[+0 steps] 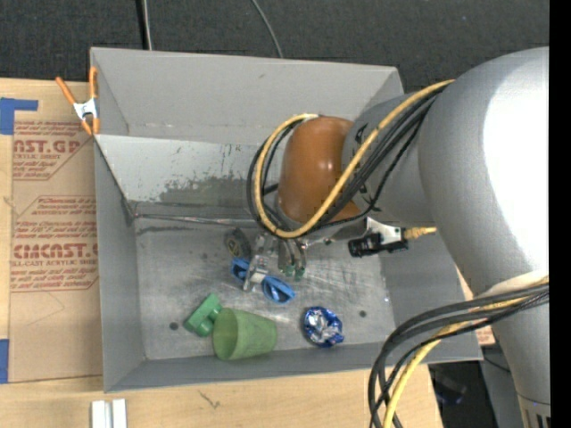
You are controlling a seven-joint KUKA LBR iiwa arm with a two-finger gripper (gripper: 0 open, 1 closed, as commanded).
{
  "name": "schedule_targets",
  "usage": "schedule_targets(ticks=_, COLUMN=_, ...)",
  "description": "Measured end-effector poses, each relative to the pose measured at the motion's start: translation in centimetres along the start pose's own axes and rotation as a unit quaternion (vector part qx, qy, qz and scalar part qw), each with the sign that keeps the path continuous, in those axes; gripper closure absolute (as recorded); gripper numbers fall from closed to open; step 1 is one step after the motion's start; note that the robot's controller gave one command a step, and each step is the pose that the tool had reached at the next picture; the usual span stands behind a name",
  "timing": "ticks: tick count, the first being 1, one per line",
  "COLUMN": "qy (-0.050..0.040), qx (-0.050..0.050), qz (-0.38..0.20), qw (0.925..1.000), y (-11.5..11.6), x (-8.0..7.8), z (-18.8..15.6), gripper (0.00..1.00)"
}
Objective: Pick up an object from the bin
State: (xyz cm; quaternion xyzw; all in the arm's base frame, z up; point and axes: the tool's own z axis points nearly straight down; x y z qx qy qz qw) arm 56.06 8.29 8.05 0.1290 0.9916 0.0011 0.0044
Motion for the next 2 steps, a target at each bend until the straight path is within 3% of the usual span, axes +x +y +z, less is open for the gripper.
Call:
schedule_targets(ticks=1, qy=0.0004, qx=0.000, qz=-0.009, qw=1.0000, y=0.3, x=-0.2, z=-10.7, gripper=1.00)
schedule_targets(ticks=2, qy=0.0009, qx=0.000, qz=-0.141, qw=0.9900, y=2.2, x=-2.8, z=-15.8, gripper=1.00)
